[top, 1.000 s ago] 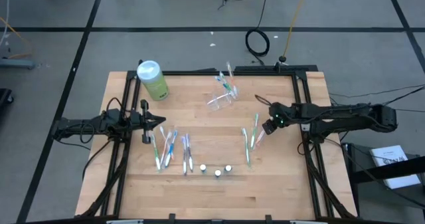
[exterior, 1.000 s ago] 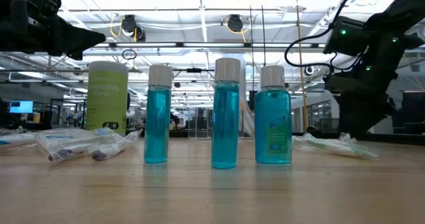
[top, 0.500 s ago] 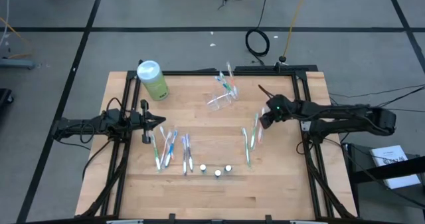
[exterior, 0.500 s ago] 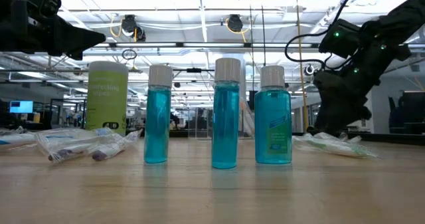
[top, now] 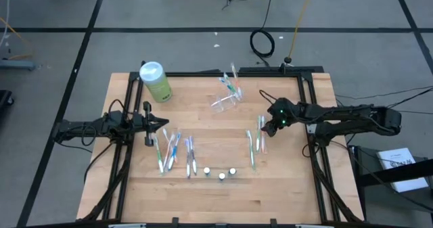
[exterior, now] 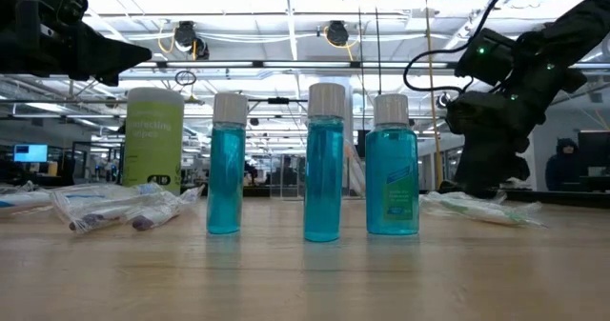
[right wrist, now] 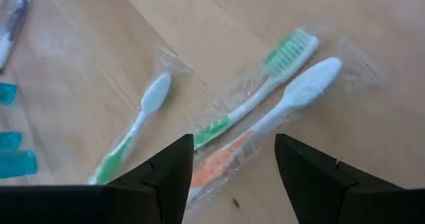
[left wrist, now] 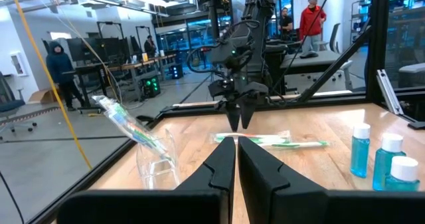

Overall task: Pick & Place toothbrushing station
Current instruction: Put the orange toothbrush into the transparent organizer

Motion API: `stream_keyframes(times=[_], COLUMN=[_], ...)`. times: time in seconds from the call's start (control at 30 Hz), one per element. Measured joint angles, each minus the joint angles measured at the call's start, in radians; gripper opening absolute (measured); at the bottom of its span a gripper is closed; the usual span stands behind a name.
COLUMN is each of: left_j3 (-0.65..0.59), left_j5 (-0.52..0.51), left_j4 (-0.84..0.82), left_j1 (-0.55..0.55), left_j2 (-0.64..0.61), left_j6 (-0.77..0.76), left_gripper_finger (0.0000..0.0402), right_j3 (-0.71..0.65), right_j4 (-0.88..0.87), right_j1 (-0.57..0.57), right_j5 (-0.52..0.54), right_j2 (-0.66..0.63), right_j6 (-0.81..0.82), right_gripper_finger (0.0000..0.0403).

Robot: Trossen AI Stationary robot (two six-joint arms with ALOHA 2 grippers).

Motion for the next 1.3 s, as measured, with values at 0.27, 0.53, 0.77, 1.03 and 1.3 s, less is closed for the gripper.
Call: stream_keyframes(times=[0.27, 0.53, 0.77, 1.03, 1.3], left_j3=[0.000, 0.000, 0.000, 0.000, 0.000], left_j5=[0.000, 0.000, 0.000, 0.000, 0.000], left_j4=[0.000, 0.000, 0.000, 0.000, 0.000], left_j1=[0.000, 0.000, 0.000, 0.000, 0.000], left_j2=[0.000, 0.000, 0.000, 0.000, 0.000], left_j6=[0.000, 0.000, 0.000, 0.000, 0.000], left_gripper_finger=[0.0026, 0.0026, 0.0026, 0.0026, 0.0026], right_j3=[0.084, 0.202, 0.277, 0.312, 0.312], right_j4=[-0.118, -0.283, -0.330, -0.487, -0.489], right_j1=[0.113, 0.199, 0.298, 0.325, 0.322], right_j5=[0.210, 0.299, 0.299, 0.387, 0.549], right_j2=[0.029, 0.147, 0.261, 0.325, 0.327], right_j6=[0.008, 0.076, 0.099, 0.074, -0.164], right_gripper_finger=[0.0203, 0.0203, 0.0203, 0.0203, 0.0203])
